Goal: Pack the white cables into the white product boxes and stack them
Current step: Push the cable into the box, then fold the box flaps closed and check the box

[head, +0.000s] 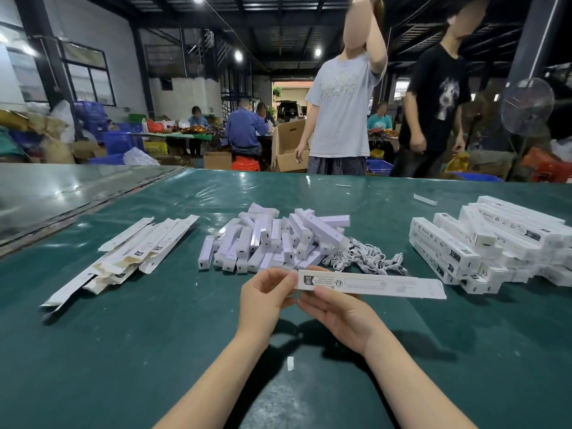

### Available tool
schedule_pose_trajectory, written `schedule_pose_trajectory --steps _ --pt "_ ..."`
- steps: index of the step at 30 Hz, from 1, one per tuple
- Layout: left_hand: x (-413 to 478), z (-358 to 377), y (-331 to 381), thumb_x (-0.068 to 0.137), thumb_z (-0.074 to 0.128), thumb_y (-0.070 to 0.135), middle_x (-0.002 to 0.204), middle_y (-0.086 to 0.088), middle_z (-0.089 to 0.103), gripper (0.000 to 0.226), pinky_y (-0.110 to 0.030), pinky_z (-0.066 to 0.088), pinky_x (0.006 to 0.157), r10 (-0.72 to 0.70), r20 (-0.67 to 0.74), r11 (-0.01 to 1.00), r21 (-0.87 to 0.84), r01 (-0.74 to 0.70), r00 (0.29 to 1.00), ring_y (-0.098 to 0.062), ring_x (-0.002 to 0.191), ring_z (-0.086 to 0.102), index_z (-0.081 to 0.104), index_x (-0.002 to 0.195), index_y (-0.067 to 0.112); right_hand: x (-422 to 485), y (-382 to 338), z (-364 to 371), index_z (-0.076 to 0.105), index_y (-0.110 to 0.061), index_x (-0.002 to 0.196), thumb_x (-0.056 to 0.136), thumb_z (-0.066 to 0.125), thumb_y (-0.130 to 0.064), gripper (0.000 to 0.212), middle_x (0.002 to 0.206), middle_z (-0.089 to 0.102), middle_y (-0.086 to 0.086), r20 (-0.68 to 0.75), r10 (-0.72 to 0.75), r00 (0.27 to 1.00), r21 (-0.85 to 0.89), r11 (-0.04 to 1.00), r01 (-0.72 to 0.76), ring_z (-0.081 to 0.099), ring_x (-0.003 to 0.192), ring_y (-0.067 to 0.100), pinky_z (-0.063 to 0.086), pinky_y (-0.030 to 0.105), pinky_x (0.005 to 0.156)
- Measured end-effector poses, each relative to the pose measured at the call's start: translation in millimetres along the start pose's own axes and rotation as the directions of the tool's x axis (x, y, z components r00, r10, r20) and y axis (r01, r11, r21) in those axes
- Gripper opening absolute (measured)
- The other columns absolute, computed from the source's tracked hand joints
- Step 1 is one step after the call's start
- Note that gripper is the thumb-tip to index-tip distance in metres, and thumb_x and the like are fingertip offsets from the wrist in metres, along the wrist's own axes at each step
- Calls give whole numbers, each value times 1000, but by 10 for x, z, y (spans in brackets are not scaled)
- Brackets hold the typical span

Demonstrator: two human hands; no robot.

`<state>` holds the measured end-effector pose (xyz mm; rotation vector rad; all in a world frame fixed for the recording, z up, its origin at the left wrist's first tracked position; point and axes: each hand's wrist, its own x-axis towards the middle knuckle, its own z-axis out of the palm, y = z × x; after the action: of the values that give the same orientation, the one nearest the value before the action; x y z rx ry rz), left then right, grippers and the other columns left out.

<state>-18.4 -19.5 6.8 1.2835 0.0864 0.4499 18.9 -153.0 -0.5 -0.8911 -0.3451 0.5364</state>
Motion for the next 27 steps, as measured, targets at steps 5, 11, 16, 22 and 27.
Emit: schedule_pose_trajectory --steps 5,11,16,22,27 --pt "-93 103 -43 84 64 5 66 9 69 16 -17 51 58 174 -82 972 175 -158 981 -1 64 62 66 73 17 14 11 -2 61 -11 107 66 59 -1 42 87 72 10 -42 -8 999 53 999 10 69 71 20 57 31 68" --pt "-163 152 -53 85 62 7 83 13 70 28 -21 51 73 283 -20 897 360 -257 959 -2 82 63 66 81 34 34 18 -14 62 -9 105 68 57 -3 38 85 73 10 -83 -33 996 104 994 41 70 71 19 58 30 66" --pt "-257 305 -68 70 60 26 131 9 37 44 -12 34 98 51 298 959 252 -131 953 5 119 40 47 106 46 25 -53 -64 74 -8 79 55 67 -7 25 78 73 10 -170 -84 982 203 972 119 71 68 18 58 30 63" --pt "-46 9 -208 84 57 33 146 3 21 33 -30 14 110 73 264 446 854 -268 962 -11 135 7 57 117 35 59 -2 -52 55 -2 71 58 59 -7 15 57 50 2 -422 -436 795 -574 807 137 44 54 16 35 24 53" --pt "269 -170 -221 84 54 28 145 -3 21 41 -37 19 107 143 81 358 925 -128 986 -15 135 6 48 125 28 72 -9 -153 41 -13 84 79 49 0 17 65 45 1 -248 -590 768 -965 220 -142 42 65 28 32 30 56"
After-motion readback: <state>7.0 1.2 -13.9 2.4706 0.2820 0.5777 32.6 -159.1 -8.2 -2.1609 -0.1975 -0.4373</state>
